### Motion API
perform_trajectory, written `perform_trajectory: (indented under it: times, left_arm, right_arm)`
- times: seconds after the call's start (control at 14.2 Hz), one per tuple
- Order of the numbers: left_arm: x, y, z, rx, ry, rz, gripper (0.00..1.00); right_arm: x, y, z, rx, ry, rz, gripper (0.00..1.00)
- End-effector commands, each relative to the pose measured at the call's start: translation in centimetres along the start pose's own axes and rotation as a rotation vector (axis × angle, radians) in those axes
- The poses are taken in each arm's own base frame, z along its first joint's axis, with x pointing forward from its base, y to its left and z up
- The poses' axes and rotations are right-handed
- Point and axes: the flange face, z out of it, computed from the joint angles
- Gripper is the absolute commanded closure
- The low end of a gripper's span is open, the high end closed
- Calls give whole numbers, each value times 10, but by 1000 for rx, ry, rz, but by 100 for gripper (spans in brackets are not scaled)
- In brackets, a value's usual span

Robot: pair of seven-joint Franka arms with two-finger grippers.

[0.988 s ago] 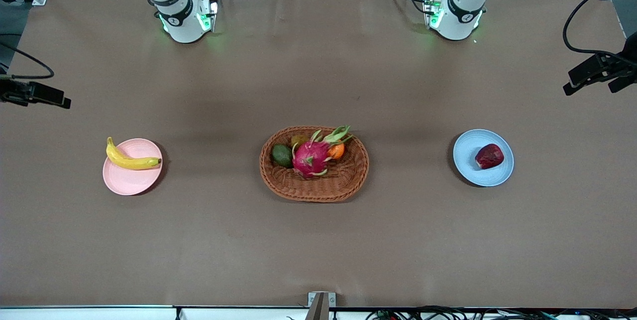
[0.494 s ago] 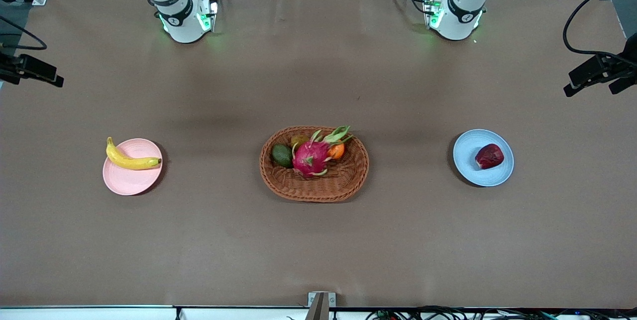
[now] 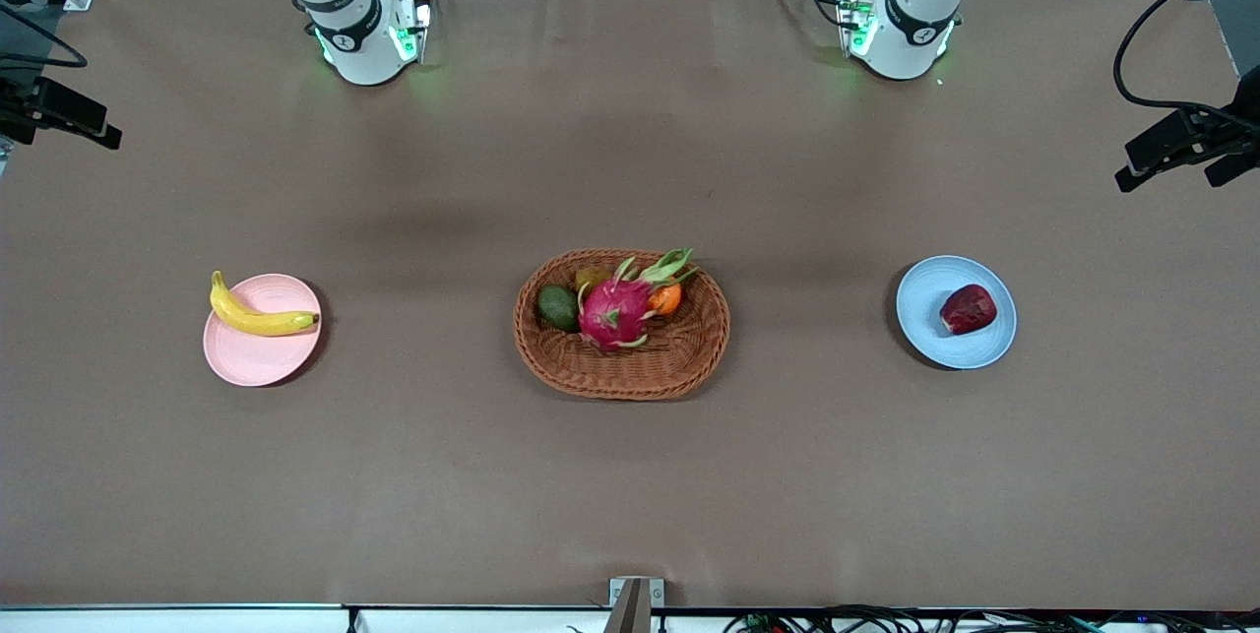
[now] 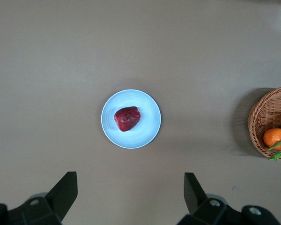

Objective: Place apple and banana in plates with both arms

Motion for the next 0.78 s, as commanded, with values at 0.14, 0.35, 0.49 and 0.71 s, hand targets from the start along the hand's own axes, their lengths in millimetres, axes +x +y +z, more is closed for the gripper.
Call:
perform_trajectory:
  times: [0.14,0.35,0.49,0.71]
  left_arm:
    - [-6,-1,-3,3,14,20,0]
    - [-6,-1,-3,5,14,20,0]
    - [-6,-1,-3,5,14,20,0]
    - [-6,-1,-3,3,14,20,0]
  right_arm:
    - [-24,-1,-7,-4,28,7,0]
    - [-22,-1,-2,-4,23,5,0]
    - [-22,-2,-2,-3,25,2,0]
    - [-22,-2,-3,-3,26,-7,0]
